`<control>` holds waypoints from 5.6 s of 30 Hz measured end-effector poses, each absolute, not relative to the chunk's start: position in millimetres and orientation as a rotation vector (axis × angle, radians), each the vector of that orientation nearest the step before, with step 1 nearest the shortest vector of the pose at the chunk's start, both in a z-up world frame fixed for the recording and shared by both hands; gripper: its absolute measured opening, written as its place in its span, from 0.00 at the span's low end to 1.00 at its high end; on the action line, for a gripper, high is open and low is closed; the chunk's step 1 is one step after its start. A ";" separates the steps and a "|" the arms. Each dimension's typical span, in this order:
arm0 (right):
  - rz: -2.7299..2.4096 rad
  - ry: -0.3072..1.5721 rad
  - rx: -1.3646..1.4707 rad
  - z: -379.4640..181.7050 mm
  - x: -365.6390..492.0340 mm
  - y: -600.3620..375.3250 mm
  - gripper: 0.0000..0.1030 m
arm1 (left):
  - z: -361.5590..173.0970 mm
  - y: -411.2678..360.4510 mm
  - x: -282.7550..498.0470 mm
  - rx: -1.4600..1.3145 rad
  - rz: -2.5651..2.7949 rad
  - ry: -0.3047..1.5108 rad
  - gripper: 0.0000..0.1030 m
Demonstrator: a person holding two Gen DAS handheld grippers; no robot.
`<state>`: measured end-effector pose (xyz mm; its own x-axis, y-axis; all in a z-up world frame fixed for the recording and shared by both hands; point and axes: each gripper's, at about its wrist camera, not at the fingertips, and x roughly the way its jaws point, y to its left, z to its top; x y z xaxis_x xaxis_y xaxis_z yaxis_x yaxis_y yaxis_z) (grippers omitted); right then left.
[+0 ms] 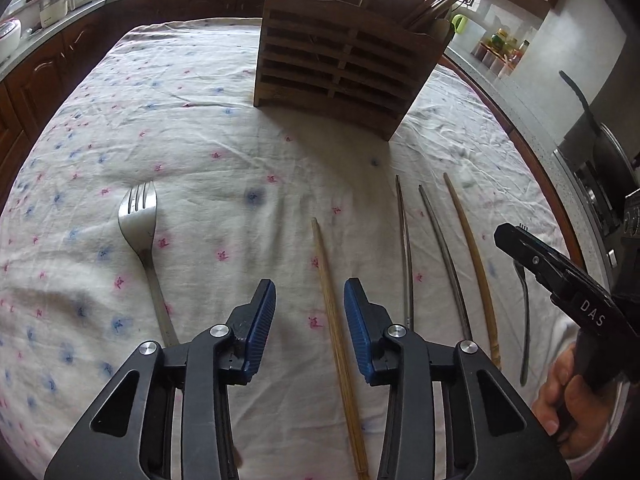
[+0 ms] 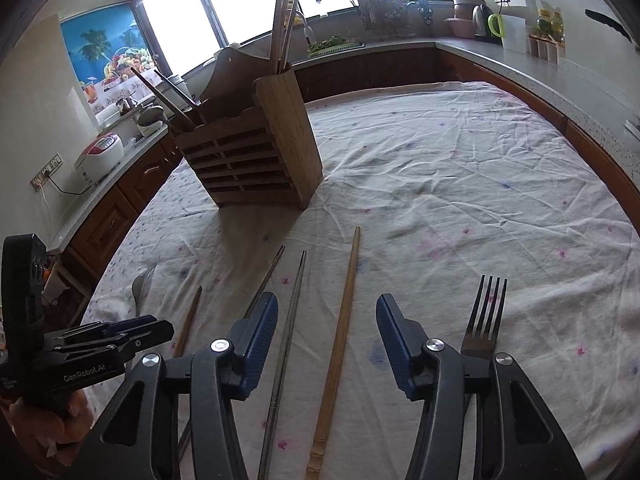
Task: Organize utensils
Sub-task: 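Move the left tool to a wooden chopstick while the right tool approaches another wooden chopstick, then close the left tool on its wooden chopstick while the right tool closes on another, then lift both held wooden chopsticks and carry them over the wooden holder, then lower both wooden chopsticks into the holder and open both tools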
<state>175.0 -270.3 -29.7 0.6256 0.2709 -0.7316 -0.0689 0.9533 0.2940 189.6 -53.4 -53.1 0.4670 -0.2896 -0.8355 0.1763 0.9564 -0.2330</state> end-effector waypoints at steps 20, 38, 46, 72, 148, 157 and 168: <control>0.162 0.976 0.168 -53.2 232.9 -263.4 0.27 | -60.2 -67.2 206.4 -0.104 -0.327 1.065 0.18; 0.160 1.000 0.148 -55.5 199.7 -271.0 0.06 | -58.8 -66.6 202.0 -0.090 -0.306 1.091 0.16; 0.162 1.009 0.182 -53.4 186.6 -279.3 0.10 | -59.3 -89.2 215.0 0.042 -0.272 1.086 0.16; 0.242 0.841 0.193 13.0 164.3 -270.0 0.05 | 6.4 -50.9 177.9 -0.134 -0.412 0.931 0.04; 0.276 0.285 0.249 209.6 235.5 -259.9 0.05 | 212.9 21.6 235.8 -0.289 -0.321 0.286 0.04; 0.224 0.271 0.257 195.6 267.4 -266.3 0.05 | 196.3 16.0 284.2 -0.307 -0.248 0.263 0.04; 0.190 0.293 0.291 148.4 281.5 -268.0 0.05 | 133.8 11.9 313.7 -0.348 -0.206 0.329 0.04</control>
<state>281.5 -268.0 148.4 0.9400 0.2255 -0.2562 -0.1416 0.9406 0.3085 313.7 11.9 133.8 0.9263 -0.2530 -0.2792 0.1410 0.9199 -0.3658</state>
